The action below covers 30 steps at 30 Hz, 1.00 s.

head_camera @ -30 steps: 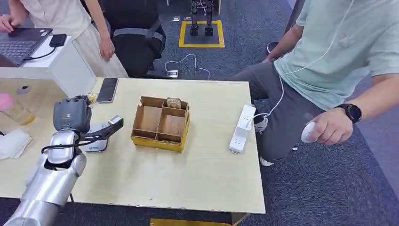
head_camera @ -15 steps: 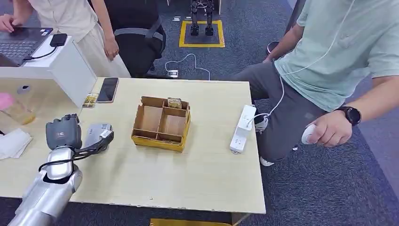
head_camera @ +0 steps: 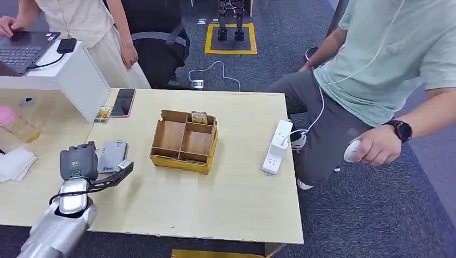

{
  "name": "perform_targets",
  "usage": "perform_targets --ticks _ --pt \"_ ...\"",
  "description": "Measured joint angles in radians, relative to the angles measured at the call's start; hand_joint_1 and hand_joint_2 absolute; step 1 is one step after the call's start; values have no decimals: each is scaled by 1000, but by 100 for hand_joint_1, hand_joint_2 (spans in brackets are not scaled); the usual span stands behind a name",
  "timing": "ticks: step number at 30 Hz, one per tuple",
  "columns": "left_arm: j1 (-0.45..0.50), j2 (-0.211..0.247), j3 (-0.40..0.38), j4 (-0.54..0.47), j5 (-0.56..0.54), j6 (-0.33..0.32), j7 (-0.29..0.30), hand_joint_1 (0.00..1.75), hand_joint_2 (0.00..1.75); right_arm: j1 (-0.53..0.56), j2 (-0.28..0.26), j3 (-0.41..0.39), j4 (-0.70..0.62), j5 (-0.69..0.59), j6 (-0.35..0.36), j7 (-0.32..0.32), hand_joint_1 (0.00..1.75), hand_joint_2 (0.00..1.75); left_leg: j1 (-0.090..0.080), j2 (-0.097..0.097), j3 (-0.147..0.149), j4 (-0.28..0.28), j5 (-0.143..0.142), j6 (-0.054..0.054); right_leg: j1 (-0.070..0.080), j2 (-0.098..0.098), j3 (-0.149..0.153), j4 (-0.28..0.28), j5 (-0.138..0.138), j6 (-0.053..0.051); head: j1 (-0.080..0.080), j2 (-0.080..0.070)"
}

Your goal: Pass the card to the sensor for recognition and then transmit it.

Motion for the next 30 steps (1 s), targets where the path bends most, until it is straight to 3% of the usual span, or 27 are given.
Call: perform_targets --ticks 30 --pt "18 -28 0 8 0 -6 -61 173 175 -1 0 -46 0 18 0 -11 0 175 0 0 0 0 0 0 0 0 0 0 0 0 0 0"
